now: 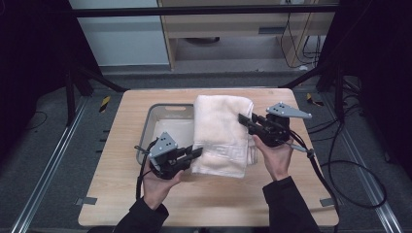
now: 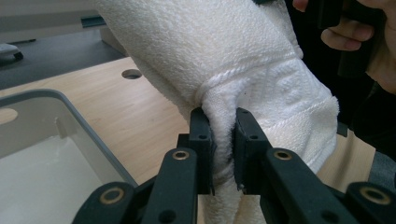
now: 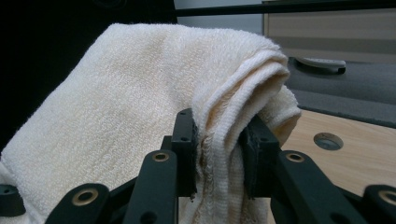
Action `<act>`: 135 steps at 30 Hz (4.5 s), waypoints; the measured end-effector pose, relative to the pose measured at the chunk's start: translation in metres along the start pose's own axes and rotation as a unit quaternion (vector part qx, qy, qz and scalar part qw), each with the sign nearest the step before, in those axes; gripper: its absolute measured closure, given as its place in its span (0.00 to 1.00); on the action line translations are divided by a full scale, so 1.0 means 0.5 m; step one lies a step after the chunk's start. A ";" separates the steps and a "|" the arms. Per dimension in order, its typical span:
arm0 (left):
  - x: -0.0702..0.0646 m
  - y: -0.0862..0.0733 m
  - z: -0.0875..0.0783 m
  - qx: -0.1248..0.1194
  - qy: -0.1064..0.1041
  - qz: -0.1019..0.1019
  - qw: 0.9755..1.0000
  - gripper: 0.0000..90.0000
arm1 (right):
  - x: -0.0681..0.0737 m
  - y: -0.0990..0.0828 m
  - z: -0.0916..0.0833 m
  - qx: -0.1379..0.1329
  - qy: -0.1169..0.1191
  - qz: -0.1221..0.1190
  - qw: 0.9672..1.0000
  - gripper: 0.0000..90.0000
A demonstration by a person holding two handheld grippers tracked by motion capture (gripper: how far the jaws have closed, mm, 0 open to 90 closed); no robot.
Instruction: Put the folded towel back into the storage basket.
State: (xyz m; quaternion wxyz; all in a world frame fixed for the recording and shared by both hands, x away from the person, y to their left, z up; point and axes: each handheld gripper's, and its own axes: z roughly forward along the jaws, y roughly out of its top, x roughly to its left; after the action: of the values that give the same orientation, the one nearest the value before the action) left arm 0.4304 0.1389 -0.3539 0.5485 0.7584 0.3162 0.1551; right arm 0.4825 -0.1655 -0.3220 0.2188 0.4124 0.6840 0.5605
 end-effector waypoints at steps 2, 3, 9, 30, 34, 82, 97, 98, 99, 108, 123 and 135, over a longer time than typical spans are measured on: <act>0.004 0.005 -0.006 -0.005 0.001 -0.002 1.000 0.88 | 0.004 0.008 0.004 -0.002 0.000 -0.002 1.000 0.78; 0.006 0.007 -0.009 -0.005 0.002 -0.003 1.000 0.88 | 0.007 0.012 0.005 -0.003 0.001 -0.003 1.000 0.78; 0.019 0.015 -0.025 -0.012 0.008 -0.005 1.000 0.88 | 0.020 0.029 0.019 -0.007 0.004 -0.009 1.000 0.78; 0.064 0.027 -0.071 -0.031 0.028 -0.014 0.999 0.88 | 0.056 0.059 0.071 -0.016 0.015 -0.010 1.000 0.78; 0.073 0.027 -0.080 -0.033 0.031 -0.018 0.999 0.88 | 0.065 0.066 0.082 -0.014 0.016 -0.012 1.000 0.78; 0.218 -0.045 -0.159 -0.007 0.089 -0.068 0.994 0.88 | 0.149 0.040 0.302 0.046 0.059 -0.016 0.997 0.77; 0.267 -0.091 -0.135 0.035 0.106 -0.089 0.990 0.88 | 0.140 -0.019 0.380 0.085 0.057 0.004 0.995 0.77; 0.272 -0.097 -0.132 0.039 0.108 -0.090 0.989 0.88 | 0.140 -0.021 0.383 0.087 0.057 0.003 0.995 0.77; 0.272 -0.097 -0.132 0.039 0.108 -0.090 0.989 0.88 | 0.140 -0.024 0.387 0.089 0.056 0.003 0.994 0.77; 0.289 -0.128 -0.105 0.071 0.123 -0.095 0.985 0.88 | 0.139 -0.057 0.420 0.113 0.043 -0.001 0.993 0.77; 0.297 -0.151 -0.069 0.099 0.141 -0.091 0.981 0.88 | 0.133 -0.098 0.455 0.137 0.021 -0.010 0.990 0.77; 0.302 -0.163 -0.040 0.117 0.164 -0.085 0.976 0.88 | 0.123 -0.121 0.472 0.144 0.007 -0.018 0.989 0.75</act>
State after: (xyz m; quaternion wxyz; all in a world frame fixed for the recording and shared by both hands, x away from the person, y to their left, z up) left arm 0.5069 0.2679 -0.4397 0.4074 0.7519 0.4812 0.1925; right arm 0.6084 0.0211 -0.4341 0.1620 0.4236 0.7664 0.4549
